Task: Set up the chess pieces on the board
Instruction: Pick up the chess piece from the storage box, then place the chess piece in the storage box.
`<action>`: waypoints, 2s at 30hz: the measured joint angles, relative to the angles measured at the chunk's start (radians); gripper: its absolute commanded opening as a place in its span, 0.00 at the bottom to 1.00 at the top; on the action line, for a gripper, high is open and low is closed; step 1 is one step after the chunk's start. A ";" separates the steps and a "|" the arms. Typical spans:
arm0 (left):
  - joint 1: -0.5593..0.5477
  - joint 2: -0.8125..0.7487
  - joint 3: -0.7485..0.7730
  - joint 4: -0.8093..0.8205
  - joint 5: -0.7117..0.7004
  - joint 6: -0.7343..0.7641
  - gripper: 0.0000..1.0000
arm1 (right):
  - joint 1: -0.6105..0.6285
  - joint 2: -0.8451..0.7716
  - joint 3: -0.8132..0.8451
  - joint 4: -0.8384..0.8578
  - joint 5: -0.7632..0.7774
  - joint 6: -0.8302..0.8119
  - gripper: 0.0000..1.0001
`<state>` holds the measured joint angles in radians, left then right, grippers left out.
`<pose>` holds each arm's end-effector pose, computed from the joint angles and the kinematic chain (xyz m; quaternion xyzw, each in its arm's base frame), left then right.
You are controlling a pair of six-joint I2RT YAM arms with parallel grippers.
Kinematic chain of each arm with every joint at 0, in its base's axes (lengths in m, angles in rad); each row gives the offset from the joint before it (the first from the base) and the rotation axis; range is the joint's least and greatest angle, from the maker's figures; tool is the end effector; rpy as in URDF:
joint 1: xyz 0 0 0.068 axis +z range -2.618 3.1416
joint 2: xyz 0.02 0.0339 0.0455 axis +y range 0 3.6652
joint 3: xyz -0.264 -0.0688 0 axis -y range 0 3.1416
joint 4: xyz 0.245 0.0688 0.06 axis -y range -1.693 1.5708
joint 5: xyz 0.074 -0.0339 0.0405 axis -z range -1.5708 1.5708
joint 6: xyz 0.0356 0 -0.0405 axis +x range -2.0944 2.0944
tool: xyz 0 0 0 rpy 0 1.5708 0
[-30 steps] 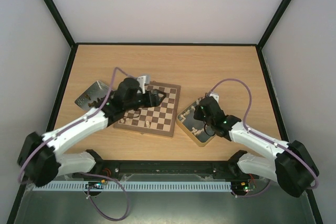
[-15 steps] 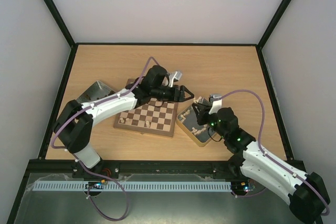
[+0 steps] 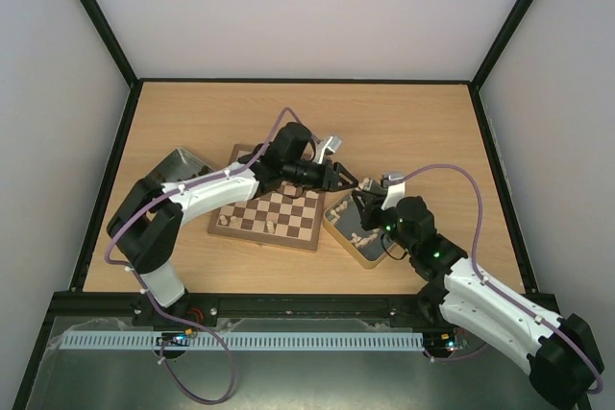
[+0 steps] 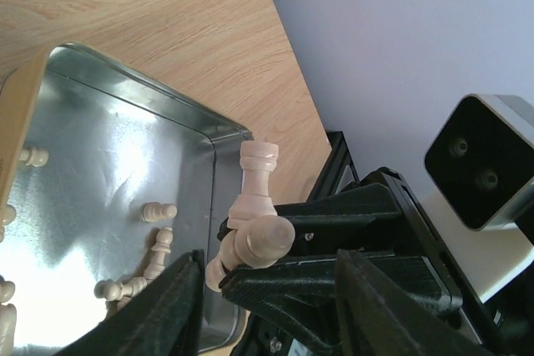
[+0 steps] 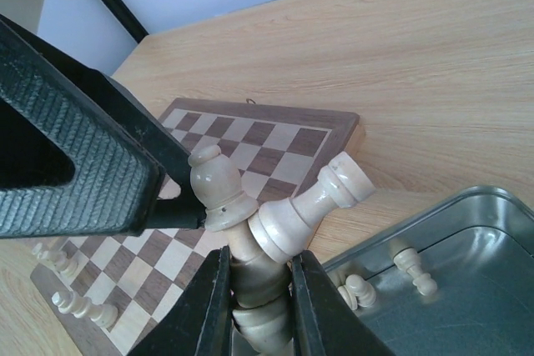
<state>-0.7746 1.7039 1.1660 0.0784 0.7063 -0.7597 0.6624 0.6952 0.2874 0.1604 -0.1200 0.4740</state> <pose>0.2603 -0.2870 0.2563 0.1884 0.7957 -0.5551 0.1524 0.1330 0.1091 0.2137 -0.1108 0.7806 0.3699 0.4915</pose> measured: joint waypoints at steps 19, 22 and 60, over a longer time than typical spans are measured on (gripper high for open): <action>-0.018 0.054 0.025 0.029 -0.011 -0.012 0.03 | -0.002 0.004 0.034 -0.065 -0.010 0.038 0.21; -0.019 0.055 0.026 0.033 -0.009 -0.012 0.03 | -0.002 0.003 0.046 -0.089 -0.003 0.063 0.36; -0.026 0.050 0.052 -0.045 -0.128 0.103 0.02 | -0.002 0.038 0.066 -0.344 0.121 0.283 0.02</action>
<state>-0.8005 1.7542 1.2182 0.0338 0.5781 -0.6567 0.6605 0.7334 0.3531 -0.1837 0.0010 0.7574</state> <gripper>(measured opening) 0.138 0.118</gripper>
